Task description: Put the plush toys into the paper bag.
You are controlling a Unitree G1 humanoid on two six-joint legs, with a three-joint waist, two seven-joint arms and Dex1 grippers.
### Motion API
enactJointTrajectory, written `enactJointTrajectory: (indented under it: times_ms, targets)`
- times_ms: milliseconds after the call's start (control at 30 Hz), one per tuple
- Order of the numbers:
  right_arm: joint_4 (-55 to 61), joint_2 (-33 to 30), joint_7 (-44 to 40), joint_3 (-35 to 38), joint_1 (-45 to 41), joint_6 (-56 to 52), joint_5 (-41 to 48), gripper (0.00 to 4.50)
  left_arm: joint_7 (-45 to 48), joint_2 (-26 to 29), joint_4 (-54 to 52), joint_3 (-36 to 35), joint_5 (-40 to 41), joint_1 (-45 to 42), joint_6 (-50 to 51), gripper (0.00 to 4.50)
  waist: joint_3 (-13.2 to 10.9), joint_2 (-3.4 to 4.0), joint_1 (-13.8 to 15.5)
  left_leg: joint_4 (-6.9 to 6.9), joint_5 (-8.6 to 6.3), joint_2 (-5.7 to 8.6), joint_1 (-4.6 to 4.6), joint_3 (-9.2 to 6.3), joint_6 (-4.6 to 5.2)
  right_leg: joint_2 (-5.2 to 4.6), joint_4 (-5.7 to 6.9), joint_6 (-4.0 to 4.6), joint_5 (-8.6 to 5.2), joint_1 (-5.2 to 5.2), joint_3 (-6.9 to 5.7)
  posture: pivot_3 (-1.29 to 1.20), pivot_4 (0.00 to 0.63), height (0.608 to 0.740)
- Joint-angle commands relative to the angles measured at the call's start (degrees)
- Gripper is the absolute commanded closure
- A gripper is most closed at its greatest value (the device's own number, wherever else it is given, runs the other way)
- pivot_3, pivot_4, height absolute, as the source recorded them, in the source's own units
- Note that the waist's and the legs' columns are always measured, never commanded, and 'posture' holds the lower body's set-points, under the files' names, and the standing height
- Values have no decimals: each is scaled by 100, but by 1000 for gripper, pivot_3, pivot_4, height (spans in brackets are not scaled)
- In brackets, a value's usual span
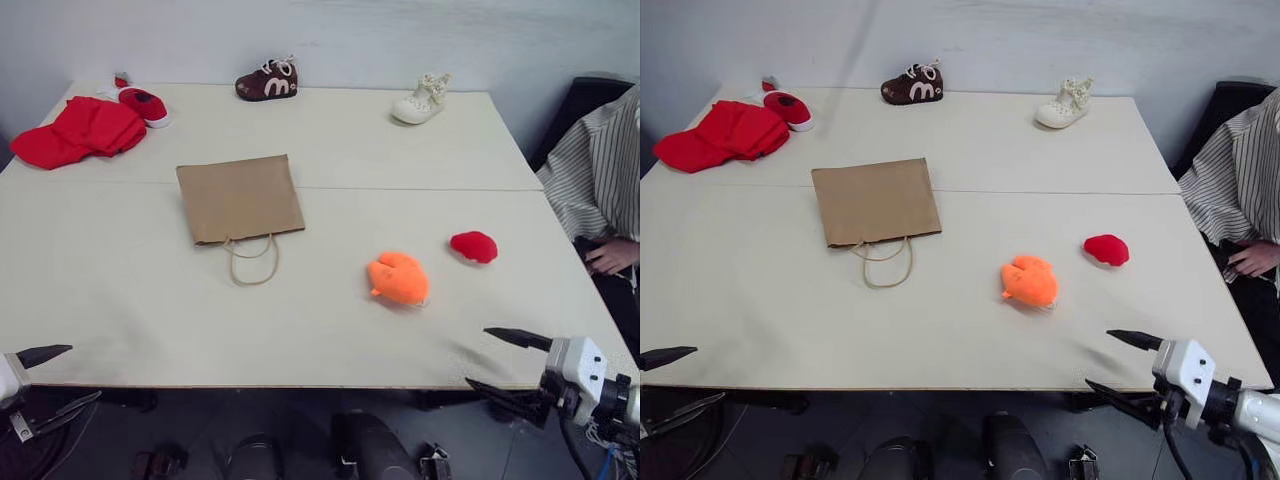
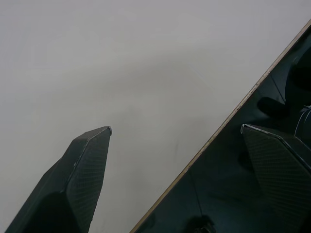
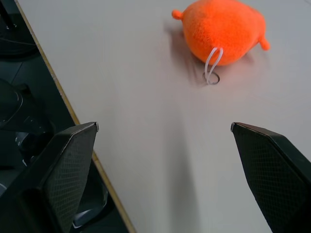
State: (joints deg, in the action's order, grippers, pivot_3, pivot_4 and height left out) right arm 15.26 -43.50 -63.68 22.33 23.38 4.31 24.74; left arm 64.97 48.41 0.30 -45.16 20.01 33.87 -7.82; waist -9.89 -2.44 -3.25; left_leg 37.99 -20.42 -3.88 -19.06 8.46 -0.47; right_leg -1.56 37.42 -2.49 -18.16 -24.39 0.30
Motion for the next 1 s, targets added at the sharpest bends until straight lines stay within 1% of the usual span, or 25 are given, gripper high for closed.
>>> enactJointTrajectory:
  times_ms: [33,67,133,167,233,300,367,433,533,633,667,800,900,1000]
  targets:
    - [113,76,77,-165,-163,0,35,19,-68,-93,-284,-121,148,84,144,0,0,0,12,0,-1,-1,-2,-1,-2,0,2,4,-3,-3,-2,0,150,740]
    - [195,131,157,-232,-240,-57,73,19,-53,-89,-401,-100,300,35,328,0,1,-3,16,0,-2,-3,-3,-4,-5,2,2,9,-6,-4,-6,0,150,740]
    - [489,295,453,-368,-472,-309,251,19,-96,-2,-744,-25,779,-170,1018,0,3,-5,43,1,0,-8,-6,-8,-16,5,4,14,-10,-6,-11,0,150,740]
    - [623,365,590,-412,-569,-433,330,19,-110,43,-870,-5,968,-266,1298,0,2,-4,56,2,14,-7,-6,-8,-40,4,6,14,-10,-6,-11,0,150,740]
    - [948,647,997,-517,-860,-757,657,19,-266,300,-1044,309,1151,-807,1862,0,1,-1,109,9,16,-5,-5,-9,-42,1,17,14,-10,-6,-10,0,150,740]
    - [1225,904,1367,-693,-1178,-953,771,19,-567,430,-1108,829,1137,-1658,2131,0,3,2,156,10,19,-2,-2,-14,-38,1,26,14,-10,-5,-11,0,150,740]
    - [1408,1095,1640,-874,-1444,-1050,726,19,-700,426,-1078,1409,976,-2452,2162,0,4,8,186,11,27,6,1,-17,-40,-2,33,13,-9,-3,-12,0,150,740]
    - [1498,1192,1776,-961,-1552,-1112,676,19,-682,391,-1019,1697,877,-2826,2154,0,6,8,168,10,36,7,-4,-15,-53,-1,35,11,-7,-7,-9,0,150,740]
    - [1587,1384,2058,-1277,-1914,-1172,550,19,-743,287,-491,2742,176,-4039,1672,0,5,8,151,7,36,2,-9,-5,-56,6,32,12,-15,-15,-5,0,150,740]
    - [1430,1599,2277,-1582,-2284,-1121,300,19,-801,-90,969,3981,-1029,-5695,559,0,5,9,182,16,38,6,-14,-1,-55,10,35,11,-15,-21,-7,0,150,740]
    - [1388,1644,2327,-1636,-2339,-1105,231,19,-805,-259,1476,4249,-1260,-6162,296,0,5,9,181,25,43,10,-16,1,-56,13,37,8,-13,-18,-10,0,150,740]
    - [1398,1667,2368,-1701,-2258,-1056,94,19,-720,-805,2727,4576,-1436,-7105,-445,0,6,9,178,25,48,13,-22,14,-52,13,37,4,-11,-21,-9,0,150,740]
    - [1400,1668,2450,-1612,-2118,-995,-21,0,-425,-993,3228,4791,-1524,-7444,-863,590,5,8,133,21,45,7,-28,15,-51,15,37,0,-13,-36,3,0,150,740]
    - [1463,1666,2522,-1544,-1980,-974,-84,0,-152,-1028,3509,4864,-1496,-7567,-1073,1559,5,8,130,22,47,3,-25,17,-54,17,43,0,-13,-40,3,0,150,740]
